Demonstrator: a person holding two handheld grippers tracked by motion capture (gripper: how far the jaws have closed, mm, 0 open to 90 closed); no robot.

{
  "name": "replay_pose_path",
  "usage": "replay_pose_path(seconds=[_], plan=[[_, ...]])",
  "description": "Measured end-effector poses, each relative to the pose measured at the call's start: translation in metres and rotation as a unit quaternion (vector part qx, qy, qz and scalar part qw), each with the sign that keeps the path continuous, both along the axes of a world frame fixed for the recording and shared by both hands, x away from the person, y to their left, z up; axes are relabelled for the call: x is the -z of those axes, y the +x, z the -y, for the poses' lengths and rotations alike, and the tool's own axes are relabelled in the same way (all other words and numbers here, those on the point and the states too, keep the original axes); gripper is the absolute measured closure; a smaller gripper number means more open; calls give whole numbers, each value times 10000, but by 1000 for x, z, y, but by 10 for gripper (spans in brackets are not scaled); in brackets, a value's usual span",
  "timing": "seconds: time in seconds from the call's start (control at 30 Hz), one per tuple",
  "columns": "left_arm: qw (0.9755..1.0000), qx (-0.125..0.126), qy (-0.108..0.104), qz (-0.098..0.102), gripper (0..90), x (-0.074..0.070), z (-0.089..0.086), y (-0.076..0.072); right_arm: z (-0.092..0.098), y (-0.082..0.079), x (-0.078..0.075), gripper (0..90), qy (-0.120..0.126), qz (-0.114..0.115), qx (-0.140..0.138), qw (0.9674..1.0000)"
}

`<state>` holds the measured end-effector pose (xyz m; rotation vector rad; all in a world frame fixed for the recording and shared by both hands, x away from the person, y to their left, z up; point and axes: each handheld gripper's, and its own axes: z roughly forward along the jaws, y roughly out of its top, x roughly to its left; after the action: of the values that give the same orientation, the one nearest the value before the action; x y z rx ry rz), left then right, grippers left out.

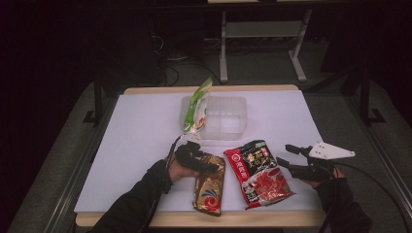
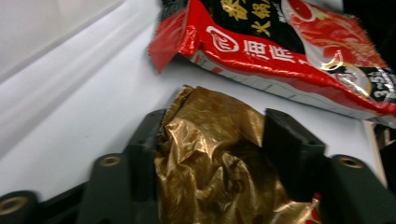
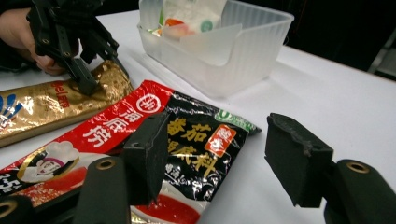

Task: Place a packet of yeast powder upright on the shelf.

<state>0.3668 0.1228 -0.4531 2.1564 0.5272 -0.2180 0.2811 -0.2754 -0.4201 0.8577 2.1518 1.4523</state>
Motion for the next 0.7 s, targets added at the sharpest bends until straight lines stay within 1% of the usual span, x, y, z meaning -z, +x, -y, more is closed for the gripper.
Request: replay_pose_path(seconds=[0.1,0.23,0.27,0.3,0.33,0.4,0.43,0.5,0.53,0.6,0.63,0.7], plan=[[9998,-98,34,174,621,-2,-1,-1,-1,1,1,382,-61,-31,19,10000],[9993,-201,-20,307,733,-3,-4,-3,-1,2,3,379,-142,-101,84,9998],[9987,-277,6,423,775,-4,-5,-4,-1,2,3,379,-145,-130,90,9998],[9984,-311,11,466,818,-6,-5,-6,-1,3,4,379,-151,-145,88,9997],[9978,-360,-16,555,831,-7,-5,-8,-1,3,4,379,-163,-161,90,9997],[9971,-402,-67,641,856,-10,-7,-11,-1,4,5,380,-182,-180,122,9996],[9967,-425,-107,680,859,-12,-8,-12,-1,4,5,379,-184,-184,121,9996],[9956,-574,-298,676,863,-17,-13,-14,-1,5,5,379,-192,-184,124,9996],[9949,-600,-354,728,865,-21,-15,-15,-1,5,5,379,-193,-184,133,9996],[9920,-719,-539,884,868,-30,-21,-20,-1,5,5,379,-204,-173,144,9995],[9907,-758,-661,911,870,-34,-24,-21,0,5,5,379,-198,-173,145,9996],[9881,-827,-820,1008,871,-43,-30,-25,0,6,5,380,-188,-174,161,9995]])
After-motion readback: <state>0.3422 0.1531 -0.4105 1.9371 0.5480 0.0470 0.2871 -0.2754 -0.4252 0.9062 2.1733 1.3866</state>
